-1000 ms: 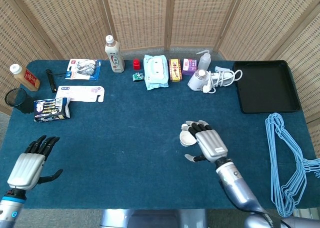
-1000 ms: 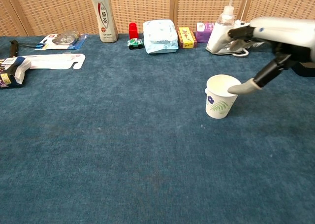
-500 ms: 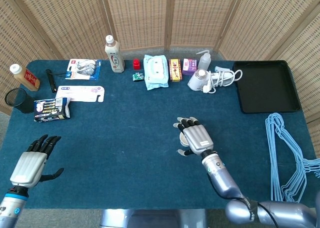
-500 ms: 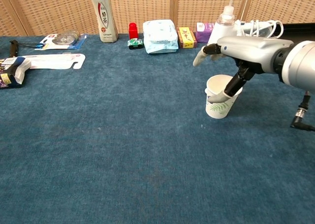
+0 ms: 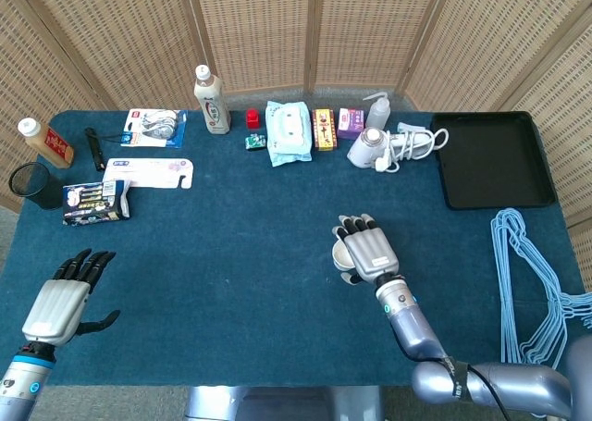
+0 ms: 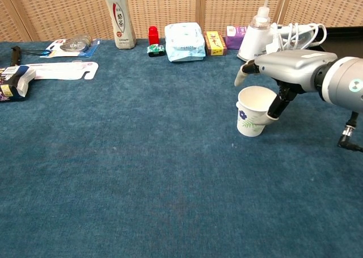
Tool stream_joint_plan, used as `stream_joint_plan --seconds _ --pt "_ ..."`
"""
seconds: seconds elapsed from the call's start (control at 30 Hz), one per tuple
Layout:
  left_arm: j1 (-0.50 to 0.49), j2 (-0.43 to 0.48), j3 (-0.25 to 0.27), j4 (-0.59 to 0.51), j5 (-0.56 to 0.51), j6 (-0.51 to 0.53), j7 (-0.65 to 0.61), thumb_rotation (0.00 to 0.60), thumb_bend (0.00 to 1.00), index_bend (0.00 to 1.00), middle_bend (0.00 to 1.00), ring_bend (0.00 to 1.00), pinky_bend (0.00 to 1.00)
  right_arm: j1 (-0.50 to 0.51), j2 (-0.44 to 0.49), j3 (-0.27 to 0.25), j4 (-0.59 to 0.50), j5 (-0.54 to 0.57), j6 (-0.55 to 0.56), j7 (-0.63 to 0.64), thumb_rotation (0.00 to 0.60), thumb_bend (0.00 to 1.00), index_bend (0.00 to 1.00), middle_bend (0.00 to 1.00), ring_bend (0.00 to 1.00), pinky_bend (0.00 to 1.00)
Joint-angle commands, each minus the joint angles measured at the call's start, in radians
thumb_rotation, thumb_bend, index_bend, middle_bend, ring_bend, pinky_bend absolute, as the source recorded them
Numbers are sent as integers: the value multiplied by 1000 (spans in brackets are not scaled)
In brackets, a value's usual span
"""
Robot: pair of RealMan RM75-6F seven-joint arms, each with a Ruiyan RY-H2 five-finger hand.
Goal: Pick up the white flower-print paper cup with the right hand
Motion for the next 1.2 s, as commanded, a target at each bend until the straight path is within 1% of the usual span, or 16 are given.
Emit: stream_joint_plan --seconds 0.03,0.3,0.5,0.73,0.87,1.0,1.13,1.2 --pt "-1 -1 0 0 -1 0 -1 371 235 65 127 58 126 5 -1 -5 2 6 3 -5 509 261 243 95 125 95" --pt "-4 -2 3 4 -5 0 -2 369 234 65 127 58 126 18 -10 -18 14 1 5 -3 511 262 301 104 127 100" --pt "-2 1 7 9 -6 4 -9 369 235 66 127 58 126 22 -15 -34 37 -22 9 2 510 262 359 125 136 102" --pt "-1 2 9 12 -2 8 -16 371 234 65 127 58 126 20 -18 -32 53 -37 11 29 508 263 433 156 153 113" --pt "0 2 11 15 -2 9 -20 365 234 65 127 58 126 16 -17 -31 61 -43 13 45 508 263 452 168 162 116" --pt "0 2 12 18 -1 11 -25 368 234 65 127 58 126 9 -10 -22 57 -38 7 79 509 263 463 175 169 121" --pt "1 4 13 20 1 13 -29 369 234 65 127 58 126 -2 10 0 37 -29 -5 135 511 263 463 178 171 123" --pt "1 6 13 20 2 15 -30 367 234 66 127 58 126 -11 25 19 22 -14 -17 184 510 263 463 181 172 123"
